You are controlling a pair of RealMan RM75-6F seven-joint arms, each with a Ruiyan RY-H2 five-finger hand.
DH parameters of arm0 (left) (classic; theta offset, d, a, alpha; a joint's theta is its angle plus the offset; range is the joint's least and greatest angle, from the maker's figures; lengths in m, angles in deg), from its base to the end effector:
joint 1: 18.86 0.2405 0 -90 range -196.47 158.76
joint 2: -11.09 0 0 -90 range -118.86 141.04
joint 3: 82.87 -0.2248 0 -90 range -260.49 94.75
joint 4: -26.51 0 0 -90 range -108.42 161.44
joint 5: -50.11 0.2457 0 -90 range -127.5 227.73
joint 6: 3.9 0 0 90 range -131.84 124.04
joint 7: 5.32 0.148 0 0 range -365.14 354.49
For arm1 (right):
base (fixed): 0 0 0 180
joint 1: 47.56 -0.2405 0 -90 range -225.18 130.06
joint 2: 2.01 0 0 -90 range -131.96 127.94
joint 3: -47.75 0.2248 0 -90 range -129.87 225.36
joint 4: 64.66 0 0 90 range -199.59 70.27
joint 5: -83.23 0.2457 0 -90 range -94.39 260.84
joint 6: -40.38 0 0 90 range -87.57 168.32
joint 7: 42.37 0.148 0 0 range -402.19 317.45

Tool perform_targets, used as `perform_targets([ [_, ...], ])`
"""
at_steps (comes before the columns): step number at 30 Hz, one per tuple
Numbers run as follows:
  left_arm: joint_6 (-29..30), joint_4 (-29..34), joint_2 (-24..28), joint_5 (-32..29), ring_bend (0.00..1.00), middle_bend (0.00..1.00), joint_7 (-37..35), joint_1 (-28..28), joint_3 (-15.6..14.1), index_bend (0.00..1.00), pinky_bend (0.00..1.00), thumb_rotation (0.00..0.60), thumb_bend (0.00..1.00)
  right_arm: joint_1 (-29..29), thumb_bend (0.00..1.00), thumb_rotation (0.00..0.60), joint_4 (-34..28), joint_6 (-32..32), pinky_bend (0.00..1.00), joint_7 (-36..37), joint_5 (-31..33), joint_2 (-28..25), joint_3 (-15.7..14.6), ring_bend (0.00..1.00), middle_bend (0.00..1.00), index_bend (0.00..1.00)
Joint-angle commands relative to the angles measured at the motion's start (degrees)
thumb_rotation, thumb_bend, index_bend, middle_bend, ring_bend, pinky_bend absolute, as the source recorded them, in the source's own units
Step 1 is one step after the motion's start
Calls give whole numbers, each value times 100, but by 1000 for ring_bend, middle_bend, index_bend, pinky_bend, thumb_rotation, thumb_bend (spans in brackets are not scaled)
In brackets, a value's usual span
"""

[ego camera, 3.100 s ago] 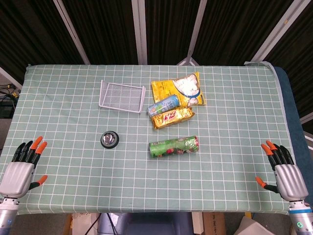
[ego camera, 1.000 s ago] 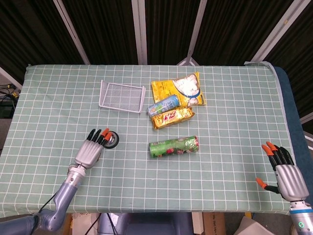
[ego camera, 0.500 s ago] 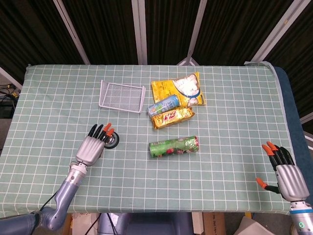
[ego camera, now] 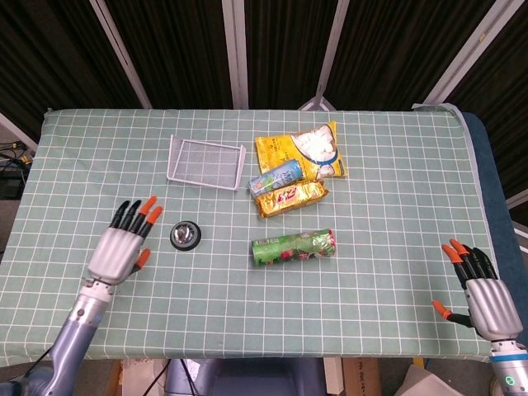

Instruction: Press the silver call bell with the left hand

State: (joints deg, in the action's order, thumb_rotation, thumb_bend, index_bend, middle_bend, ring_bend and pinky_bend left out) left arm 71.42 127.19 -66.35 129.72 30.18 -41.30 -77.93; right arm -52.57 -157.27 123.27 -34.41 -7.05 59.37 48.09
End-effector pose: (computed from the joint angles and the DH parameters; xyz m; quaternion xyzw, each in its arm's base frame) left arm -0.1697 0.2483 0.0200 -0.7162 -0.2652 -0.3530 0.5405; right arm -0.2979 -0.1751 0.1114 0.6117 -0.4242 0.4022 0.5330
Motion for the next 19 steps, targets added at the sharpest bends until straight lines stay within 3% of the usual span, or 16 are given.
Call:
perform_targets([
  [1,579,367,661,198,0,0,-344,667,-552,0,0,600,295,-2,247,600,4,-9,0,-30,-1,10,-4,0,0,0],
  [9,1428,-245,1209,851,0,0,-1383,1521,-1185,0,0,600,267,1,247,600,-9,-24,0,-116,-4,10,-22,0,0,0],
  [13,1753,-627,1279,1051,0,0,-1839,1752,-1225,0,0,600,267,-7,247,600,-31,-64,0,-126,30,-11,-22,0,0,0],
  [19,1722,-710,1305,1023,0,0,-2261,1833,-1135,0,0,600,268,-15,247,600,-38,-61,0,-148,-15,-12,-35,0,0,0],
])
